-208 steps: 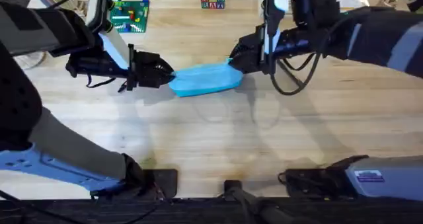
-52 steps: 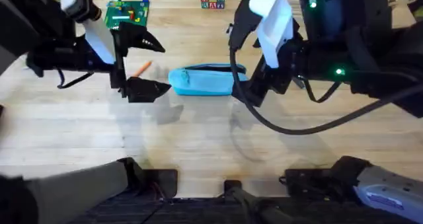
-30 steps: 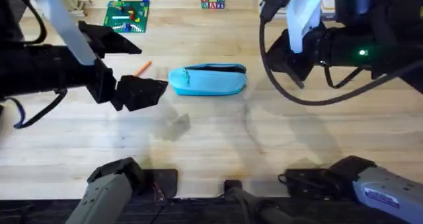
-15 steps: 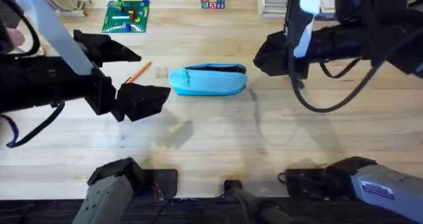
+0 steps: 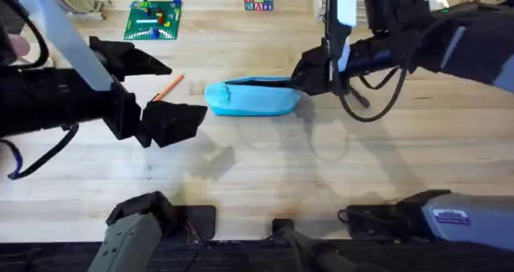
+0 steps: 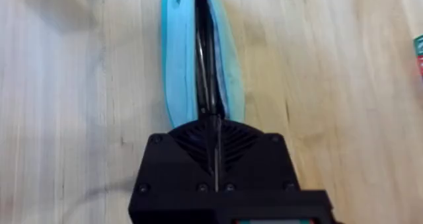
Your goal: Unzip the bag, pick up the pens from the table one at a time and place them inside, then zip the bag closed.
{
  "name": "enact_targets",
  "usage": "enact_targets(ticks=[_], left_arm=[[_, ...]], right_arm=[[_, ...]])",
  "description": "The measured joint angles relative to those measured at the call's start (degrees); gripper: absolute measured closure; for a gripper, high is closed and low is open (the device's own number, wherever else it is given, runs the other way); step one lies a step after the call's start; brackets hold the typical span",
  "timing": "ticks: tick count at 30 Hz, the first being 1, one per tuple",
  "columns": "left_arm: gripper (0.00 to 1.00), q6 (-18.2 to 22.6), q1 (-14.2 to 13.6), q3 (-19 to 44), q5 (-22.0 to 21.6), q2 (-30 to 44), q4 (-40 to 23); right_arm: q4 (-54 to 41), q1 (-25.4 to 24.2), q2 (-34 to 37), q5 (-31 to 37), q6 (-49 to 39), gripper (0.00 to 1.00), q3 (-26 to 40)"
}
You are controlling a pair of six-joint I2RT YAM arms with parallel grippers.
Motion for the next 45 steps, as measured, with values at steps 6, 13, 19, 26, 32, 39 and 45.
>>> enact_targets(ticks=[6, 13, 19, 26, 32, 39, 45], left_arm=[[0.005, 0.0, 0.0, 0.0, 0.0, 0.0, 0.0], [0.005, 0.0, 0.0, 0.0, 0.0, 0.0, 0.0], [0.005, 0.0, 0.0, 0.0, 0.0, 0.0, 0.0], [0.006, 0.0, 0.0, 0.0, 0.0, 0.0, 0.0], [0.006, 0.0, 0.0, 0.0, 0.0, 0.0, 0.0], [0.005, 0.0, 0.0, 0.0, 0.0, 0.0, 0.0], [0.005, 0.0, 0.0, 0.0, 0.0, 0.0, 0.0]], right_arm=[[0.1, 0.0, 3.1, -2.3, 0.0, 0.972, 0.0], [0.4, 0.0, 7.1, -3.3, 0.0, 0.973, 0.0], [1.9, 0.0, 9.7, -3.9, 0.0, 0.972, 0.0], [3.1, 0.0, 9.9, -4.0, -0.2, 0.027, 0.0], [3.2, 0.0, 9.9, -4.0, -0.2, 0.006, 0.1], [2.8, 0.0, 7.6, -3.9, 2.2, 0.005, 0.1], [2.7, 0.0, -3.6, -2.0, 9.8, 0.005, 0.1]])
